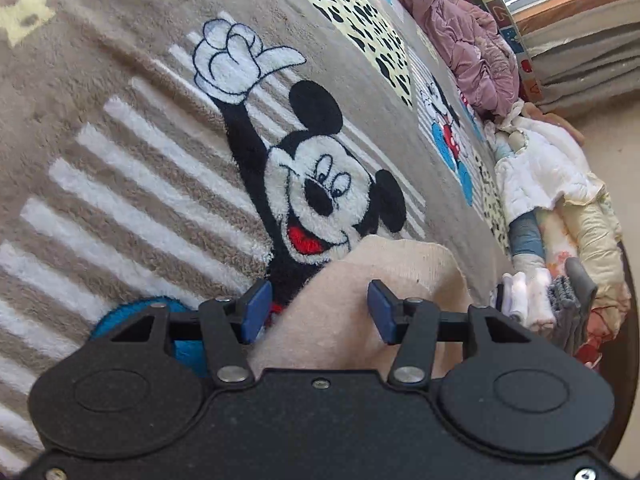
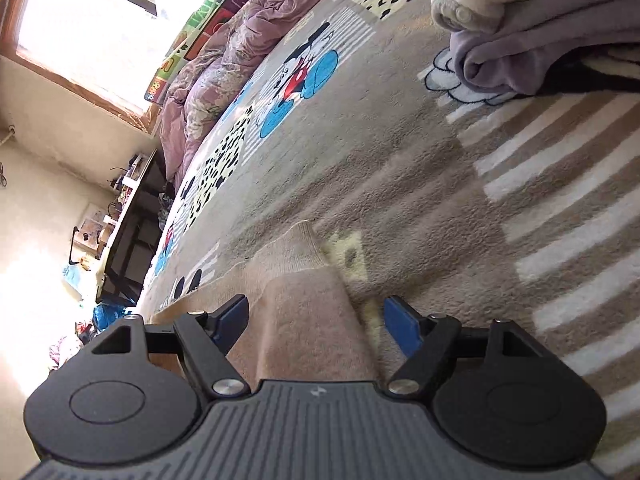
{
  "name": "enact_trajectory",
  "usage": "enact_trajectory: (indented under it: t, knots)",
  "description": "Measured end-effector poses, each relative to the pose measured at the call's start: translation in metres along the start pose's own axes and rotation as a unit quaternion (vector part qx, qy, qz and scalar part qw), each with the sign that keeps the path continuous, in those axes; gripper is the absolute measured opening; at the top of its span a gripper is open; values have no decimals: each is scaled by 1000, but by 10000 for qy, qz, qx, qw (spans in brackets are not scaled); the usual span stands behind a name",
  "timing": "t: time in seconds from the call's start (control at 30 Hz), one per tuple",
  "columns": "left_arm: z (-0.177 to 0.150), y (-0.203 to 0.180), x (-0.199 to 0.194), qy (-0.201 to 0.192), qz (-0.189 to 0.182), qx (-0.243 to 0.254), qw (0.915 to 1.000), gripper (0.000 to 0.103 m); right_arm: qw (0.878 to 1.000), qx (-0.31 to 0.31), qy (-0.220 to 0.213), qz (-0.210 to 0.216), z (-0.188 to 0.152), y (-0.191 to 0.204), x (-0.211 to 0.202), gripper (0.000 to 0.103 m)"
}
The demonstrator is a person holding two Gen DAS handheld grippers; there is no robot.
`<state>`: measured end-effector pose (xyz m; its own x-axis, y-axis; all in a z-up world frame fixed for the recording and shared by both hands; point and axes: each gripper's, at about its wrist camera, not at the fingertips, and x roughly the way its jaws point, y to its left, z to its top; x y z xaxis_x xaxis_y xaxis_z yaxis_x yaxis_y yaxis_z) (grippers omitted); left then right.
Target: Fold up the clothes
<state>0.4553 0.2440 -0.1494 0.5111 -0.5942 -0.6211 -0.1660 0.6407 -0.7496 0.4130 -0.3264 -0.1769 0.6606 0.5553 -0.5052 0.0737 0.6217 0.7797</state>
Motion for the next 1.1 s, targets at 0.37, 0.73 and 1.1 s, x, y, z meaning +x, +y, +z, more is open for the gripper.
enact_trajectory:
  t: [0.37, 0.73, 1.1]
  knots:
    - [-20, -33, -21, -790, -561, 1230, 9877, 3, 9955, 305, -44, 899, 6, -1, 3, 23]
    - [-8, -17, 5, -1195, 1378, 1824, 9662, 4, 9986, -339, -224, -351, 13, -10, 21, 3]
    - [6, -17, 10, -843, 754, 1392, 9838, 35, 9983, -351, 280, 378, 25, -3, 33, 56]
